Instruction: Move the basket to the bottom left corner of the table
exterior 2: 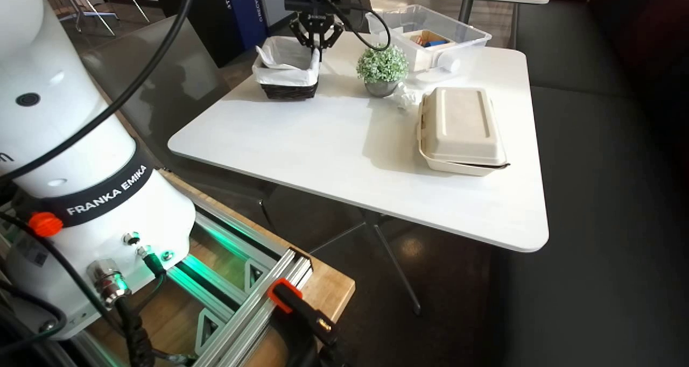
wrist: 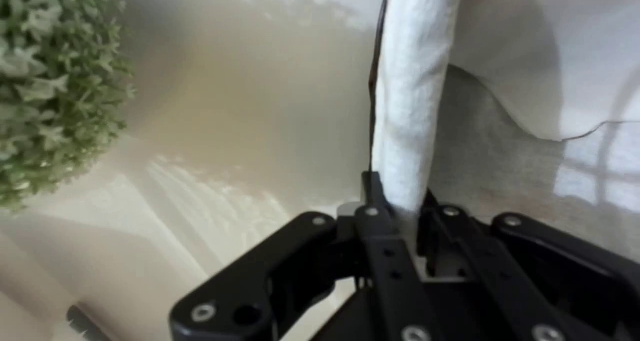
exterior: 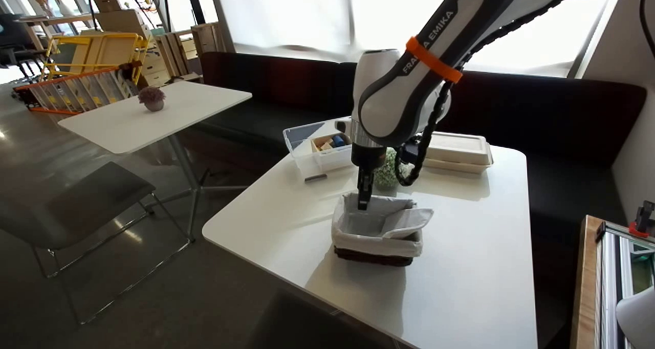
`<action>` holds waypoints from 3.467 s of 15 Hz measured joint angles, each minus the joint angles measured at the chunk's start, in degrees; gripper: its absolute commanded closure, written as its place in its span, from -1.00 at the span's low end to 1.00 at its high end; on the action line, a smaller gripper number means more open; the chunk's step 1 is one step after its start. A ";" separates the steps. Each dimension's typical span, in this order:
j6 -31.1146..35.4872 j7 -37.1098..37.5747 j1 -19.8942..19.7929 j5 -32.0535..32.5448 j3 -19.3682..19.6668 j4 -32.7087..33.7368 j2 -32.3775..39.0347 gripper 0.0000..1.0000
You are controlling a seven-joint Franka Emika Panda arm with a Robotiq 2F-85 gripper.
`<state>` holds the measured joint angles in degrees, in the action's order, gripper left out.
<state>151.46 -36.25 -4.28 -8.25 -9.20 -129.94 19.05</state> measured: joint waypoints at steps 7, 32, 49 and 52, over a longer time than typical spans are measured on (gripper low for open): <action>0.51 3.23 -0.02 -0.10 0.30 0.98 0.01 0.92; 3.89 44.43 17.70 16.03 9.35 35.24 23.61 0.92; 0.12 39.75 17.34 16.04 9.47 49.72 30.25 -1.00; -4.24 39.74 17.74 16.60 9.89 50.08 26.15 -1.00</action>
<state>147.23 3.49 13.46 8.35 0.68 -79.86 45.20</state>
